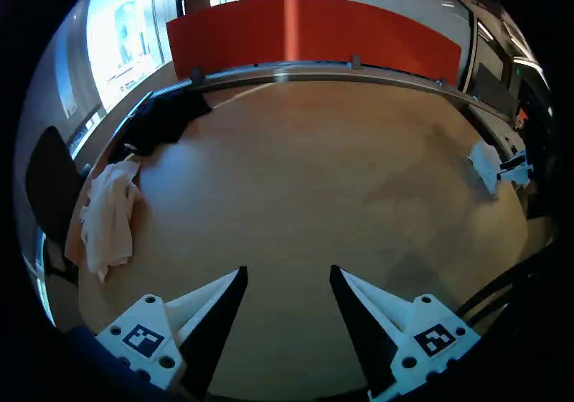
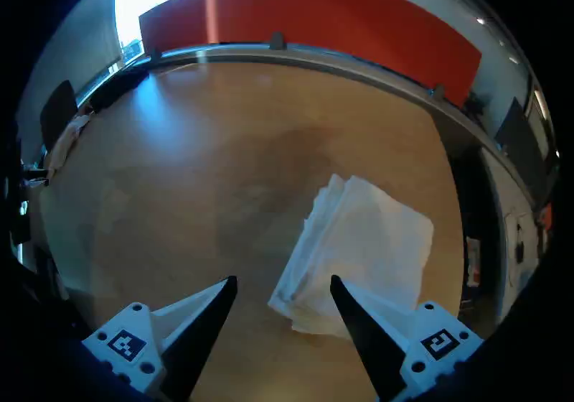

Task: Fold towel

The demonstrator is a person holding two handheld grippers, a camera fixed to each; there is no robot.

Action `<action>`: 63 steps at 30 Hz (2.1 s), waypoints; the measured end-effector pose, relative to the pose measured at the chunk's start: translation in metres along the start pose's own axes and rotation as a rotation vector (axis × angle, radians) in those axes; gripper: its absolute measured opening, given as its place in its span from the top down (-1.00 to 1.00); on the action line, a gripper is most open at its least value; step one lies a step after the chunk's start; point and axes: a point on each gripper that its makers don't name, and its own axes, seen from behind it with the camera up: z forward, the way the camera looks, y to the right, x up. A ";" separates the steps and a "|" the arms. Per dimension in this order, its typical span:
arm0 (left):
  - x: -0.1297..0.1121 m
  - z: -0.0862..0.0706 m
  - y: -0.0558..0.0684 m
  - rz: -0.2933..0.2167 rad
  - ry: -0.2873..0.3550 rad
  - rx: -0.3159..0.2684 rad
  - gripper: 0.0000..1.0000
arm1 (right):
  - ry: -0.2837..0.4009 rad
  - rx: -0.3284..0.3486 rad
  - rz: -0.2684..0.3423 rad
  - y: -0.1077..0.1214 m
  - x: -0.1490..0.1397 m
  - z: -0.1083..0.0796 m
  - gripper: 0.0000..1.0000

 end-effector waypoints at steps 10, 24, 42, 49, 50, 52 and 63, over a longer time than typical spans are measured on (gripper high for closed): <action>0.009 0.002 -0.004 -0.007 0.015 -0.001 -0.69 | 0.050 -0.024 0.033 -0.001 0.011 -0.001 -1.00; 0.039 0.004 -0.013 -0.019 0.071 0.009 -0.69 | 0.216 -0.074 0.115 -0.010 0.039 -0.018 -1.00; 0.068 0.007 -0.020 -0.027 0.138 0.021 -0.69 | 0.544 -0.180 0.180 0.002 0.083 -0.057 -1.00; 0.086 0.008 -0.022 -0.030 0.183 0.023 -0.69 | 0.644 -0.232 0.183 0.010 0.103 -0.074 -1.00; 0.088 0.008 -0.022 -0.031 0.190 0.023 -0.69 | 0.664 -0.239 0.183 0.011 0.107 -0.078 -1.00; 0.094 0.007 -0.022 -0.035 0.207 0.023 -0.69 | 0.705 -0.256 0.179 0.013 0.114 -0.085 -1.00; 0.132 0.003 -0.024 -0.081 0.340 0.010 -0.69 | 0.792 -0.288 0.176 0.015 0.136 -0.103 -1.00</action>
